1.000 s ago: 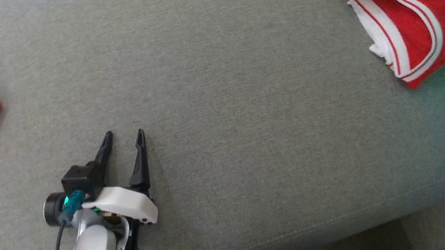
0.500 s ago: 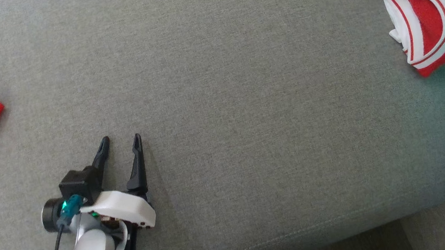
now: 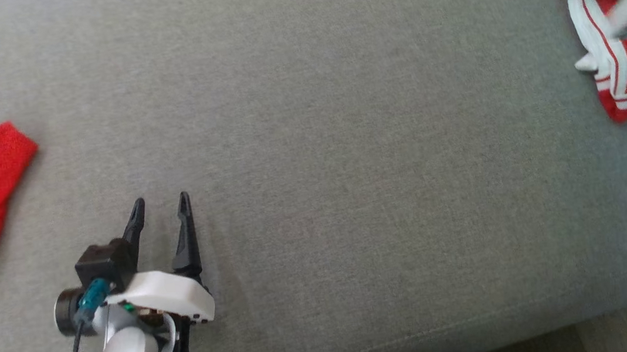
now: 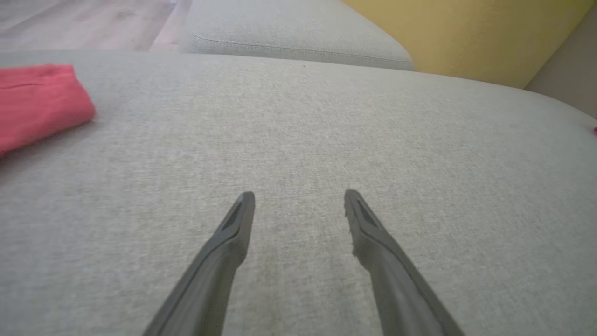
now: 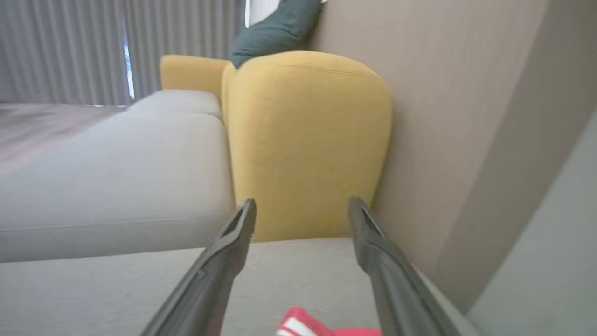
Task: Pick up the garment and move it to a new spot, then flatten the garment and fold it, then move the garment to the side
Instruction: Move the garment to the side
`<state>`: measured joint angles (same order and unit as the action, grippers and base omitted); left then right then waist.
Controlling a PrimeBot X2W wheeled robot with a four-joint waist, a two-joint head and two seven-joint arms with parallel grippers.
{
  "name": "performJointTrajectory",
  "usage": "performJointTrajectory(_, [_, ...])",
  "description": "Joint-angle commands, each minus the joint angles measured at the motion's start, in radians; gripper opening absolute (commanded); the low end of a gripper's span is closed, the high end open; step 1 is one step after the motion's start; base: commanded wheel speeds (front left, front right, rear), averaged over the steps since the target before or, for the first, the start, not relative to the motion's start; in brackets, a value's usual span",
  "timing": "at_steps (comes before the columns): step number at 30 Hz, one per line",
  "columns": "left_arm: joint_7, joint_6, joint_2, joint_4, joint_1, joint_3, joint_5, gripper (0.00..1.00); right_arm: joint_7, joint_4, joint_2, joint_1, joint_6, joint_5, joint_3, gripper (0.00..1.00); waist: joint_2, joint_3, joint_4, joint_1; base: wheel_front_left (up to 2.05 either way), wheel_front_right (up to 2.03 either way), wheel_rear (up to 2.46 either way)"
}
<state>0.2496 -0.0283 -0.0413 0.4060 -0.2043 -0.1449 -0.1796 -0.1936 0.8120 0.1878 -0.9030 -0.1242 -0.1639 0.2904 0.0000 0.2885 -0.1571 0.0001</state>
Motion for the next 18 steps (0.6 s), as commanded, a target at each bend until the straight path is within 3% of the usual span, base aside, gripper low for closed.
performJointTrajectory(1, [0.012, 0.015, -0.009, -0.034, 0.013, 0.040, 0.001, 1.00, -0.017, -0.054, -0.040, 0.028, -0.007, 0.031, -0.052, 1.00, 0.0000, -0.030, 0.027, -0.0001, 0.00, 0.00, 0.00])
performJointTrajectory(9, [0.012, 0.053, -0.009, -0.051, 0.042, 0.059, 0.001, 1.00, -0.047, -0.090, -0.116, 0.207, -0.007, 0.160, -0.176, 1.00, 0.0000, -0.104, 0.112, -0.0001, 0.00, 0.00, 0.00])
performJointTrajectory(18, [0.012, 0.077, -0.009, -0.056, 0.083, 0.079, 0.005, 1.00, -0.064, -0.065, -0.136, 0.387, -0.007, 0.218, -0.229, 1.00, 0.0000, -0.169, 0.161, -0.0001, 0.00, 0.00, 0.00])
